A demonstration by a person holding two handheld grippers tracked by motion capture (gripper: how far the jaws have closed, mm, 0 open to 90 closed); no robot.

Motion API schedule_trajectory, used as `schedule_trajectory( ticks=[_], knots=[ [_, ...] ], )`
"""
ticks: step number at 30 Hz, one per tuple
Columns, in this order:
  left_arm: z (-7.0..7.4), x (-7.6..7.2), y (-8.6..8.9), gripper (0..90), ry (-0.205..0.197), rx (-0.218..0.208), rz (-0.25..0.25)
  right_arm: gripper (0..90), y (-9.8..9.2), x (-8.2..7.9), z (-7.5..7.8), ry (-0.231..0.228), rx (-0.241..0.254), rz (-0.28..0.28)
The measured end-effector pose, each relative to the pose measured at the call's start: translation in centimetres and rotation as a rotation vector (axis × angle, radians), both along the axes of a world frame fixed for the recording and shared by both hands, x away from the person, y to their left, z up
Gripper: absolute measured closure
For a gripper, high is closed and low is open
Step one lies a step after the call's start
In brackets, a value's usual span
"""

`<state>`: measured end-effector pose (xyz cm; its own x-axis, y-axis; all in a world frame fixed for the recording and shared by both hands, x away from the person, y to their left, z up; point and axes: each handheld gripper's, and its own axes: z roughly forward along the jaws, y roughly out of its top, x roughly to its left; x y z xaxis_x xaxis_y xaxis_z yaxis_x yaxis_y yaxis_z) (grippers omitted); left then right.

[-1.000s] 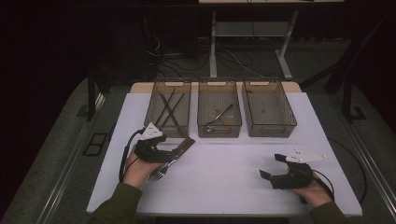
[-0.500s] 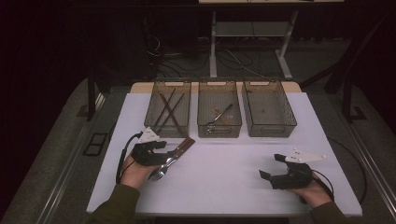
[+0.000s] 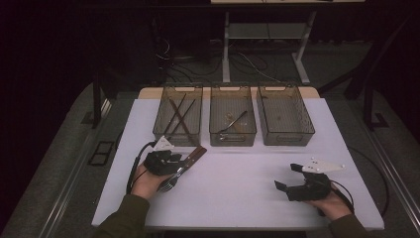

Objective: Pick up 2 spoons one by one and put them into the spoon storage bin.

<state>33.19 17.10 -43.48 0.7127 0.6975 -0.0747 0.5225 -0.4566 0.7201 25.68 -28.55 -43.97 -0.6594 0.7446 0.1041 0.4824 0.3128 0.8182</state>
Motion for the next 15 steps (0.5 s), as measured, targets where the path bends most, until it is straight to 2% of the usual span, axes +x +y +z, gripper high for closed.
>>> schedule_trajectory(
  ticks=[3, 15],
  knots=[
    [-0.10, 0.15, 0.04, 67.8, 0.006, 0.010, -0.002, 11.3, 0.02, 0.00, 0.00, 0.001, -0.002, 0.003],
    [-0.70, 0.63, 0.12, 73.3, 0.043, -0.007, 0.006, 11.3, 0.00, 0.04, -0.01, 0.001, -0.001, 0.000]
  ],
)
